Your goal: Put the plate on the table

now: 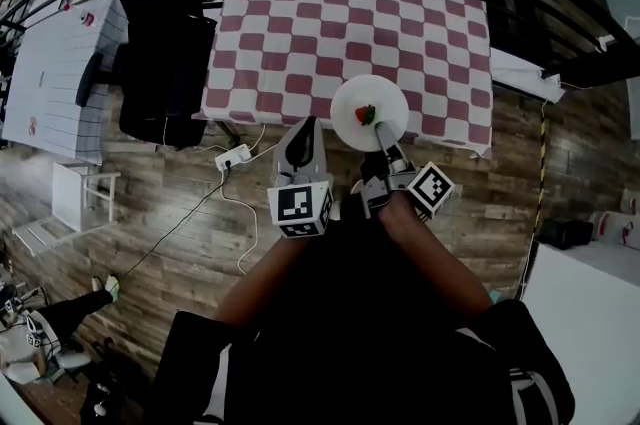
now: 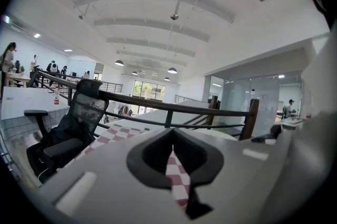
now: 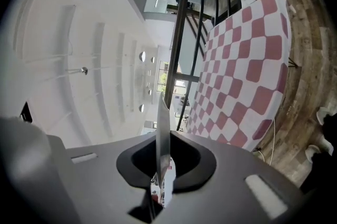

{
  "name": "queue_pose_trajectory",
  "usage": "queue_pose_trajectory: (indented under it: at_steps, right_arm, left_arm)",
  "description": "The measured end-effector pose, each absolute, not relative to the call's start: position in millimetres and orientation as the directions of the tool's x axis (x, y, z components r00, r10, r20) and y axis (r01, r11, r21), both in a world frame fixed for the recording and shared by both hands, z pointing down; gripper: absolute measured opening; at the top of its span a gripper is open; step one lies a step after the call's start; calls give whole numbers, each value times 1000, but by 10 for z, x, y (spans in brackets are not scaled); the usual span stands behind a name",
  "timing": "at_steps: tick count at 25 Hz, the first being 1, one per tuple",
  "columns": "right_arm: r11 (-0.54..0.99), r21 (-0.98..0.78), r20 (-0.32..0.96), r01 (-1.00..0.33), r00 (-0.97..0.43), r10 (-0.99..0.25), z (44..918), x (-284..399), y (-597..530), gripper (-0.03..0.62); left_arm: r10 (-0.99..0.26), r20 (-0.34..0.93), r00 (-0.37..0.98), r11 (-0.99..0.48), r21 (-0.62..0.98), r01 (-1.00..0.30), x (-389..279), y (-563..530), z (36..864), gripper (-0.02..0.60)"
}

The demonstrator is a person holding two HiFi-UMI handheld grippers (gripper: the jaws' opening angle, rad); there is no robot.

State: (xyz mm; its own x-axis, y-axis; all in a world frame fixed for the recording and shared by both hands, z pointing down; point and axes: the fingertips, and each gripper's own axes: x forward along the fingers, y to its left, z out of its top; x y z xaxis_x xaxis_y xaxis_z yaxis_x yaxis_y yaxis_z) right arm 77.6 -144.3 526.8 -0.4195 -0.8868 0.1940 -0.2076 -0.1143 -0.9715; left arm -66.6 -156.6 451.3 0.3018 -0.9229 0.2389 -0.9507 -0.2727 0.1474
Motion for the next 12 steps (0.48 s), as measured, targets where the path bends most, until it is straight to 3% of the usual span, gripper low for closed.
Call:
queue_pose_trajectory:
  at_steps: [5,12]
  right_arm:
    - [-75,-961,193,-265,-454,-870,5486,932,-1724,18]
    - [-62,-973,167,-221,-499,-850,5805,1117,-2181,18]
  left_arm:
    - [-929,276,248,-222,123,-967,-610,-1769,4688,9]
    - [-940,264,216,-185,138,-973,-404,-1995,4809,9]
